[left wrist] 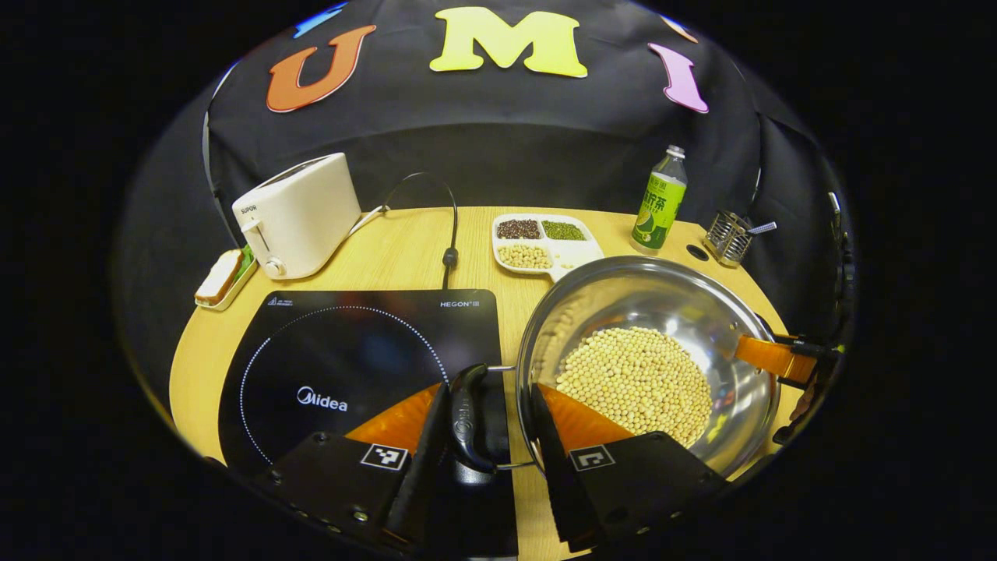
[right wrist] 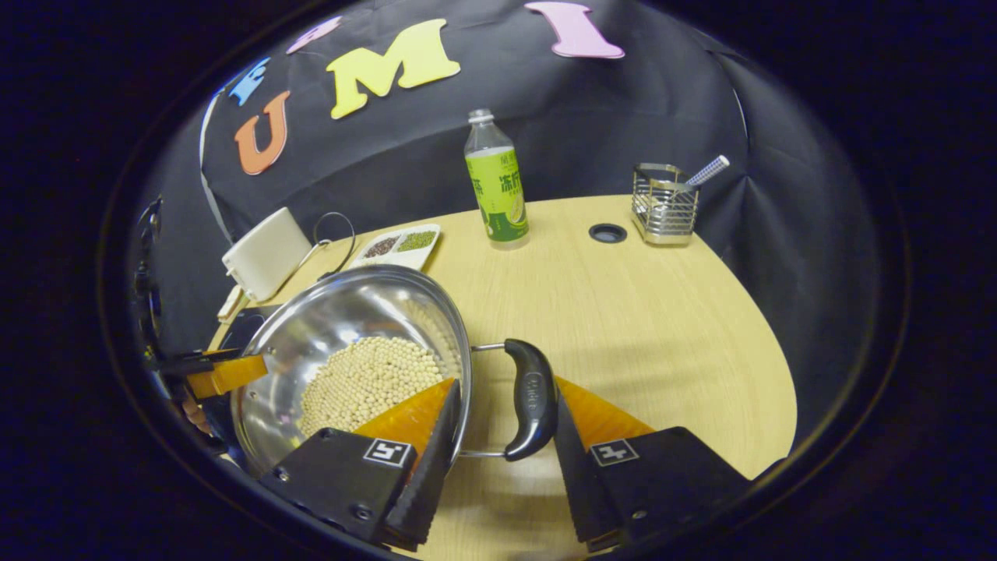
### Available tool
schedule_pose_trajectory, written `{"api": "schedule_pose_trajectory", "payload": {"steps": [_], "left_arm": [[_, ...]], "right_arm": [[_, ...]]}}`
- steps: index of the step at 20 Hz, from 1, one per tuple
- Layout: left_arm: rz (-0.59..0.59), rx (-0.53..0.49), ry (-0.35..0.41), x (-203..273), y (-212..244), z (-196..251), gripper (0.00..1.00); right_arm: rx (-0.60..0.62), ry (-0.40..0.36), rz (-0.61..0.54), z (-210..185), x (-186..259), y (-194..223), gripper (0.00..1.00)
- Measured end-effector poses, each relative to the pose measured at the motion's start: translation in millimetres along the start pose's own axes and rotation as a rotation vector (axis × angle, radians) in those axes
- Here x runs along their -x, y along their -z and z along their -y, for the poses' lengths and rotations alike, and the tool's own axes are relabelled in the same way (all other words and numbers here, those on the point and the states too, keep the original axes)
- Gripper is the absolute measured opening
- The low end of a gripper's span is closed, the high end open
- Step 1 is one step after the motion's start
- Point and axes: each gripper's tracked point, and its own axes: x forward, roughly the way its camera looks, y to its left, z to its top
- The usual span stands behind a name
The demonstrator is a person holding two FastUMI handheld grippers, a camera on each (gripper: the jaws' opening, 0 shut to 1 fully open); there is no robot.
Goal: First push the handle of the pot to place it horizontally, then grasp the pot with both hands and set it on the induction cooktop.
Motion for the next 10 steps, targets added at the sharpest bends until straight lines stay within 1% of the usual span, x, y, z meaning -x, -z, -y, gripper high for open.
{"api": "schedule_pose_trajectory", "payload": {"steps": [1, 2, 5, 6, 8, 9, 10], "left_arm": [[0.001, -0.013, 0.002, -1.6, -0.5, -0.6, 0.71], [-0.006, -0.019, 0.004, -1.7, -0.4, -0.8, 0.60], [-0.056, -0.017, 0.008, -4.4, 0.7, -0.1, 0.59], [-0.078, -0.027, 0.009, -1.8, 0.4, -0.8, 0.57], [-0.105, -0.056, 0.007, -1.8, 0.3, -1.1, 0.57], [-0.121, -0.072, 0.005, -1.0, 1.7, -1.3, 0.66], [-0.136, -0.082, -0.001, 0.8, 2.4, -1.9, 0.57]], "right_arm": [[-0.007, 0.007, -0.026, -0.1, 1.7, 2.9, 0.68], [-0.005, 0.022, -0.048, 0.2, 2.5, 4.8, 0.68], [-0.003, 0.053, -0.108, 0.4, 4.8, 8.1, 0.64], [-0.001, 0.063, -0.130, 0.6, 6.2, 8.3, 0.64], [-0.001, 0.086, -0.163, 1.4, 6.7, 8.7, 0.62], [-0.018, 0.090, -0.173, -0.1, 7.8, 8.3, 0.61], [-0.019, 0.091, -0.191, -2.0, 9.7, 10.5, 0.60]]}}
